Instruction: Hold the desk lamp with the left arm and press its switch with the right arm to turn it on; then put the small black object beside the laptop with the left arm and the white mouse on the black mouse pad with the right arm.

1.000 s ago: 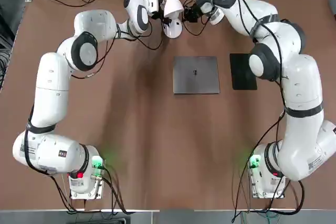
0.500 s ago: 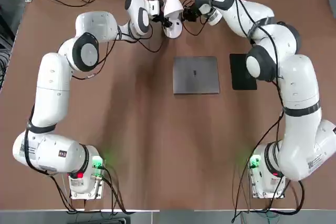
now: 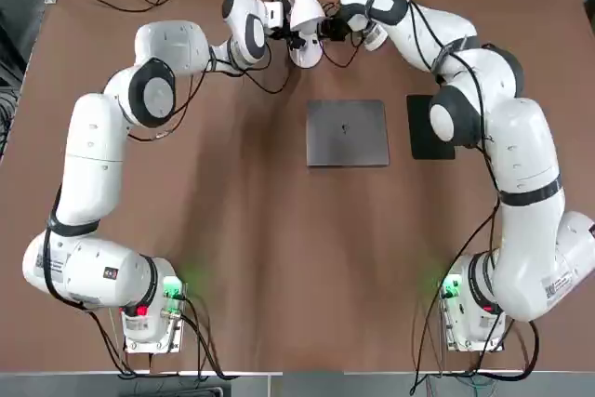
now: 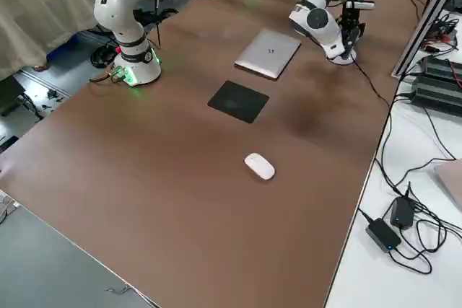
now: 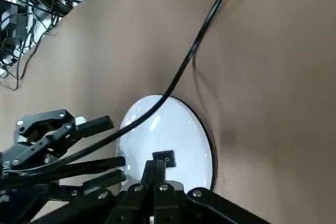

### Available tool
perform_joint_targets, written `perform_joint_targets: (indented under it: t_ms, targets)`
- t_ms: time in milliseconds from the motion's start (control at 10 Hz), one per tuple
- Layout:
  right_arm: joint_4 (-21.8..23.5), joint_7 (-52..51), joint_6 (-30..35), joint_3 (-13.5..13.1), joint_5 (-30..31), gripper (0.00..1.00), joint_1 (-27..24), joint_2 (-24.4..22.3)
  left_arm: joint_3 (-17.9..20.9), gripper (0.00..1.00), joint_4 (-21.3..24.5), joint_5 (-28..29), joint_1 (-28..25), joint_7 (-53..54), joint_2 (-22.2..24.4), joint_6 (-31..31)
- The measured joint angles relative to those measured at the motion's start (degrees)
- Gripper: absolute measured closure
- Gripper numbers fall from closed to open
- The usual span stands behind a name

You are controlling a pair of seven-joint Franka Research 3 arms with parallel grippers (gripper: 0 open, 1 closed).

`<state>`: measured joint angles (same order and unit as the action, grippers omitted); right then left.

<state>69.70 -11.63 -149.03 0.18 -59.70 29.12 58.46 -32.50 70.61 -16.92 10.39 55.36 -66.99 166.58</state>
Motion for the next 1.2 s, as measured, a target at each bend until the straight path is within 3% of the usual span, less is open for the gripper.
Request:
perform_joint_targets:
  t_ms: [400, 1000, 1200]
  targets:
    - [-1.4, 0.0, -1.1, 0.0, 0.0, 0.99, 1.2, 1.8, 0.0, 0.48, 0.0, 0.0, 0.0, 0.6, 0.0, 0.0]
    - [-1.6, 0.0, -2.0, -0.1, 0.0, 0.99, 1.9, 2.0, -0.1, 0.55, 0.3, 0.0, 0.4, 0.7, 0.0, 1.6]
    - [-2.3, 0.0, -2.2, -0.1, 0.0, 0.99, 2.0, 2.4, -0.3, 0.68, 0.4, 0.0, 0.7, 0.6, 0.0, 2.0]
